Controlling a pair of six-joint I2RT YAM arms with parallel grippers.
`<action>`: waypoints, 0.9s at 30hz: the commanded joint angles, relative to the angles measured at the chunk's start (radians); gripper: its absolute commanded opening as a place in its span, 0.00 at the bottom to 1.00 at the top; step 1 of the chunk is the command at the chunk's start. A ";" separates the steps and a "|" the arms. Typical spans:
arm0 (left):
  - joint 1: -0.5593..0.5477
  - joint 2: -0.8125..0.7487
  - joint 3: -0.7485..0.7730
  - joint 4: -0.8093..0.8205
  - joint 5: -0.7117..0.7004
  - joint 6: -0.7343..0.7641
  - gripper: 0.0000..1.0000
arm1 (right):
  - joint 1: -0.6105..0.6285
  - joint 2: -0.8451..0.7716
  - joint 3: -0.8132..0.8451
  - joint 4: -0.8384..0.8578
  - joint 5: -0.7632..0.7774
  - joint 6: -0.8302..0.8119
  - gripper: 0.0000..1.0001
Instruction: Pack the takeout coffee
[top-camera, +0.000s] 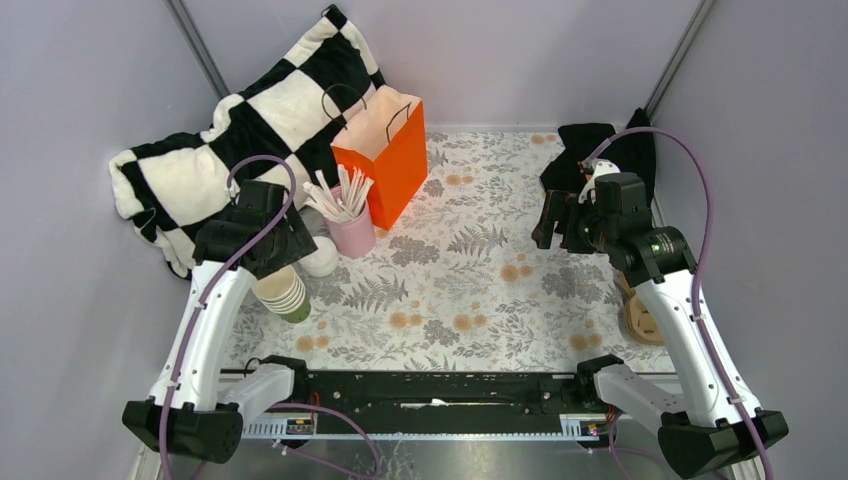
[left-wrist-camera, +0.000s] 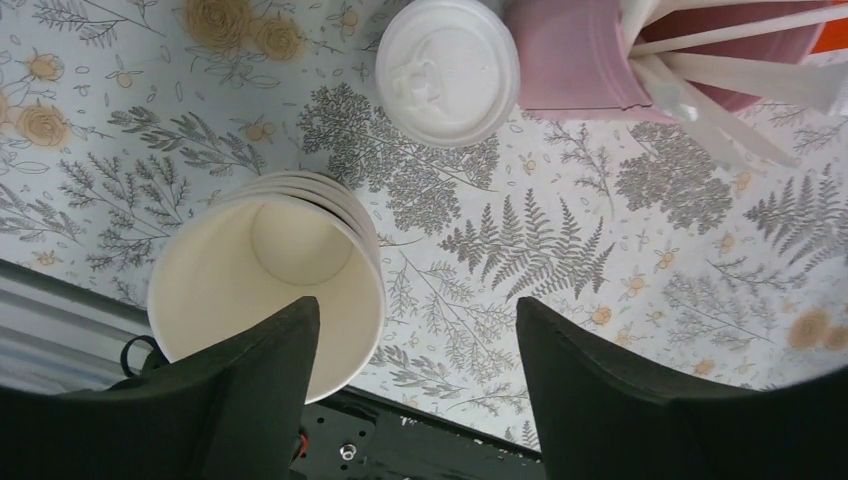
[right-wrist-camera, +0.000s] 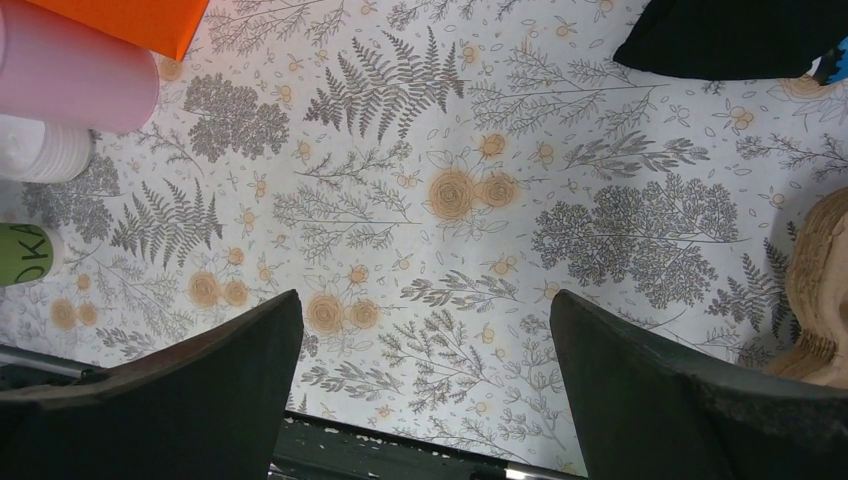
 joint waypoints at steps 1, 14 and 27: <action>0.002 0.021 0.014 -0.025 -0.032 -0.022 0.67 | -0.004 -0.008 -0.003 0.015 -0.048 -0.002 1.00; 0.003 0.105 -0.014 -0.016 -0.108 0.028 0.43 | -0.004 -0.018 -0.022 0.023 -0.065 -0.001 1.00; 0.003 0.120 -0.017 -0.012 -0.118 0.060 0.24 | -0.004 -0.014 -0.029 0.038 -0.091 -0.001 1.00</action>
